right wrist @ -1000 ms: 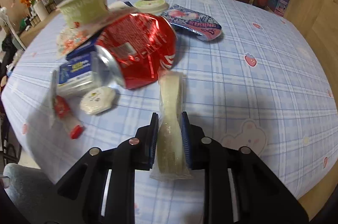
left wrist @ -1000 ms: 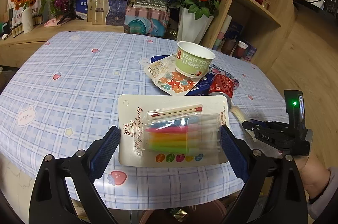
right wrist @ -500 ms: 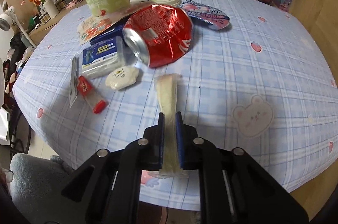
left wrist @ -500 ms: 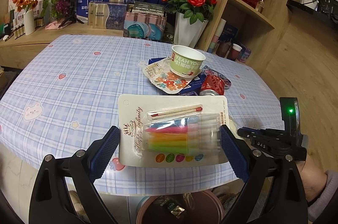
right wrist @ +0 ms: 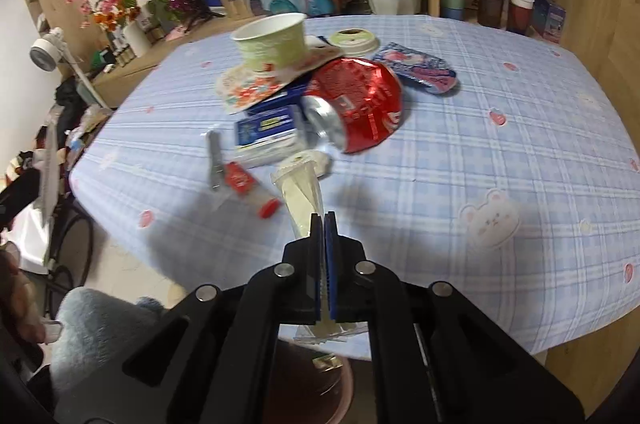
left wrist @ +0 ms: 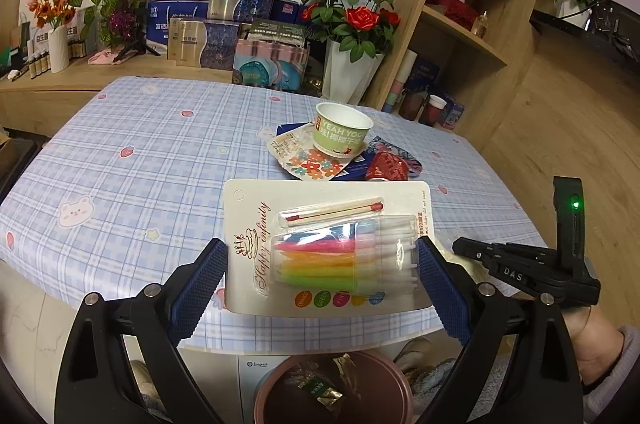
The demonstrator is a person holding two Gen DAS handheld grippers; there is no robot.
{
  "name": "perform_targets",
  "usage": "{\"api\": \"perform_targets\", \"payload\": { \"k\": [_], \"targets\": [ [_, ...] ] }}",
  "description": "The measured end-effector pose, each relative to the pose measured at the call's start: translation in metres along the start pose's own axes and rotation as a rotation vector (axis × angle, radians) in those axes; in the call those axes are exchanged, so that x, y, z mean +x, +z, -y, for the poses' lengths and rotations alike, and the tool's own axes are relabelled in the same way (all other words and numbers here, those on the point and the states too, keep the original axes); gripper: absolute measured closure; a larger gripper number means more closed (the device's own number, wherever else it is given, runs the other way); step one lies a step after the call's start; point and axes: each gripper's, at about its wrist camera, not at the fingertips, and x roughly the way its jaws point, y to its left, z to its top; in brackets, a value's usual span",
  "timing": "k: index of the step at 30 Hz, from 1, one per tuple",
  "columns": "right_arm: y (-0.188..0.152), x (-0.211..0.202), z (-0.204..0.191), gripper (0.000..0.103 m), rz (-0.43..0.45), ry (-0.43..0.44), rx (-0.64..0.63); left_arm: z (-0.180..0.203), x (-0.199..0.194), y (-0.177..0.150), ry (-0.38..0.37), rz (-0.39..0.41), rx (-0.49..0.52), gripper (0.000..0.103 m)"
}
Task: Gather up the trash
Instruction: 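Lower the white strip into the bin and open the right gripper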
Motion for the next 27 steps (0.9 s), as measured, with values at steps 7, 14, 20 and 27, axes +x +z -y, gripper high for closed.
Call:
{"api": "perform_targets", "payload": {
  "k": [7,14,20,27],
  "targets": [
    [-0.025,-0.018,-0.019,0.097,-0.057,0.071,0.012,0.007,-0.025,-0.009,-0.009,0.019,0.01,0.012],
    [-0.057,-0.027,-0.037,0.097,-0.119,0.105,0.004,0.013,-0.045,-0.021,-0.016,0.028,0.021,0.012],
    [-0.078,-0.029,-0.048,0.096,-0.161,0.121,-0.006,0.017,-0.055,-0.034,-0.018,0.018,0.026,0.012],
    [-0.088,-0.034,-0.059,0.077,-0.165,0.14,-0.02,0.018,-0.061,-0.041,-0.019,0.017,0.03,0.012]
  ]
}}
